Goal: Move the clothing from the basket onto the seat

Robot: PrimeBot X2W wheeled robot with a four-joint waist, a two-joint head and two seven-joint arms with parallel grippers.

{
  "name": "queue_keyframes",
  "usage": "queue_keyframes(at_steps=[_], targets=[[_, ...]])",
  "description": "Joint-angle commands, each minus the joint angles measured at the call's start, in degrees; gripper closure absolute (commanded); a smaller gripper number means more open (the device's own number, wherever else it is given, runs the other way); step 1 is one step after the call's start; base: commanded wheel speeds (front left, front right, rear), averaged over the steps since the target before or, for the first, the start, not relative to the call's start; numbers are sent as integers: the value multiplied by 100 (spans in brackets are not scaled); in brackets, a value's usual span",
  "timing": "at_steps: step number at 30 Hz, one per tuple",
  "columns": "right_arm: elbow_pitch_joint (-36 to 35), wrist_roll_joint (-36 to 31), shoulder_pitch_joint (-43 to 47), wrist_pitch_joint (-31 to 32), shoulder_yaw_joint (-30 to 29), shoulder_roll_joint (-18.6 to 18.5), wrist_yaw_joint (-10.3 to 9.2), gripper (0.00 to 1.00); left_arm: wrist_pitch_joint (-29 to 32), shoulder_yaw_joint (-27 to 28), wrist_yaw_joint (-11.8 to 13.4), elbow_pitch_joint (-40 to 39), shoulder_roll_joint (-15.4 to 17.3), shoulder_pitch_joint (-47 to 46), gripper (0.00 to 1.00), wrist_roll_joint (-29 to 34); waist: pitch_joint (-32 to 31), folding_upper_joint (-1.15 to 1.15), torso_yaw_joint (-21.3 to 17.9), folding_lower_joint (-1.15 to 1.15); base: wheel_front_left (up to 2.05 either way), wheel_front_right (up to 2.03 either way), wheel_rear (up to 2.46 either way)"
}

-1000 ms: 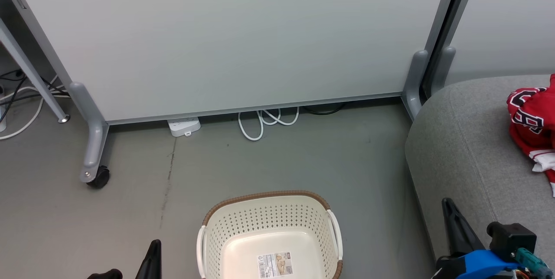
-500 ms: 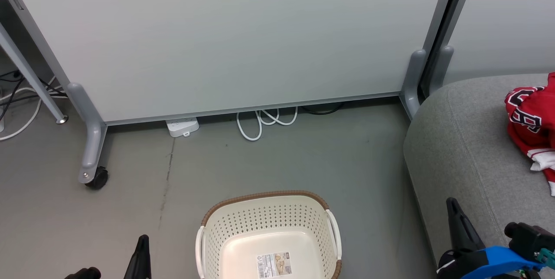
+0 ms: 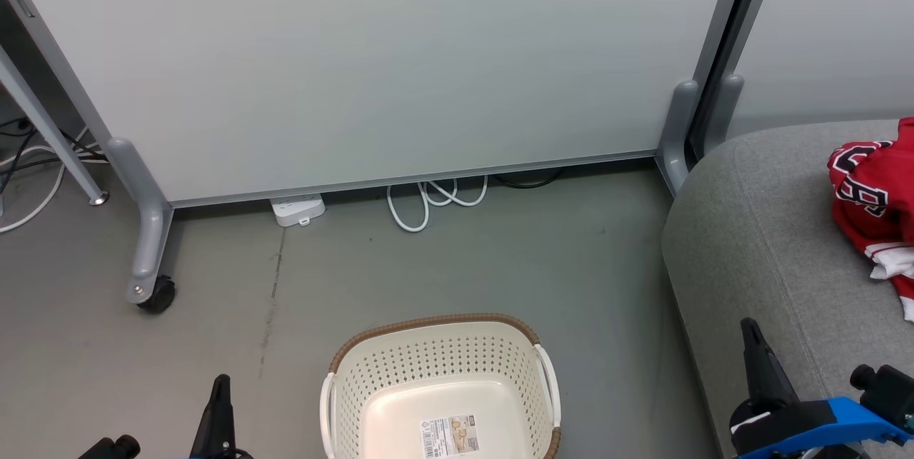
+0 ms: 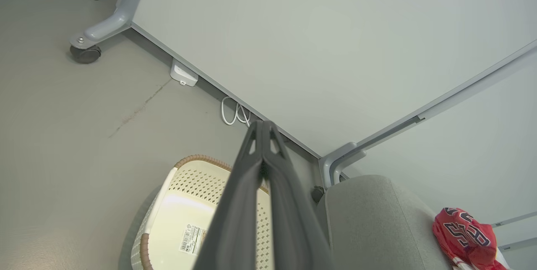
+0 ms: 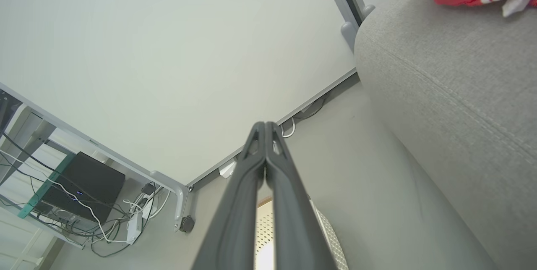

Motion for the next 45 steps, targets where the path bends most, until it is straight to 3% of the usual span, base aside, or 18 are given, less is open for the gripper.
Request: queue_keyframes(at_steps=[1, 45], targets=[[-49, 171, -196, 28, -22, 0, 0, 100, 32, 40, -10, -111, 51, -168, 100, -136, 0, 0, -1, -1, 0, 0, 0], [138, 3272, -464, 393, -110, 22, 0, 100, 777, 362, -31, -485, 85, -363, 100, -2769, 2, 0, -91, -1, 0, 0, 0]])
